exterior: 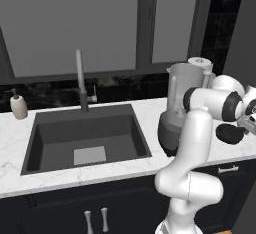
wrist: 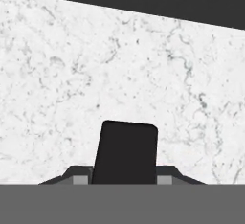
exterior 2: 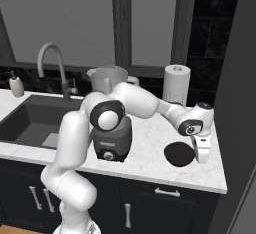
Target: Close the lid blender by securely placing the lid on top.
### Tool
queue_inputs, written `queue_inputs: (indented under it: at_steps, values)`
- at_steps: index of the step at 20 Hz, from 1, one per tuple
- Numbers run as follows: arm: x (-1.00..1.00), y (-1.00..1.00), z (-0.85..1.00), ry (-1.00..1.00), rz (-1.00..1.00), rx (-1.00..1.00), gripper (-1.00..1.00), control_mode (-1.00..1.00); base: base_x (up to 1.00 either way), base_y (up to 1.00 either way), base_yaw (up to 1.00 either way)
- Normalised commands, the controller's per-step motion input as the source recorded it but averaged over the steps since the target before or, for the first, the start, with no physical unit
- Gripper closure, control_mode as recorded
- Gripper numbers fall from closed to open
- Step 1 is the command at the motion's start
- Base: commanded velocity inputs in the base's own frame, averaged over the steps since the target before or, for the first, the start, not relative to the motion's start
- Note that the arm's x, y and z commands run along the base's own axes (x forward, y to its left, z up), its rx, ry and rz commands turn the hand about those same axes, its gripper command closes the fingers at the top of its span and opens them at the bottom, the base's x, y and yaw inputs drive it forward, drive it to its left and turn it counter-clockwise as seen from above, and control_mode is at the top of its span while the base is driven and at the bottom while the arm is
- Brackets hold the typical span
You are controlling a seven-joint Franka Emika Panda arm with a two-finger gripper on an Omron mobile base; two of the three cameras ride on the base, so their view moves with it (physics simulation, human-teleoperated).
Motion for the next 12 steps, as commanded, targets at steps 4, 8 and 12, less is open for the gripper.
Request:
queue_inputs:
  at_steps: [4,8,12]
  values:
    - [-0.15,0.0,0.67,-0.13,0.0,0.05,1.0,-1.0,0.0,0.0,0.0]
    - [-0.15,0.0,0.77,-0.15,-0.01,0.04,1.0,-1.0,0.0,0.0,0.0]
    - [-0.08,0.0,0.82,-0.14,-0.06,0.01,1.0,-1.0,0.0,0.0,0.0]
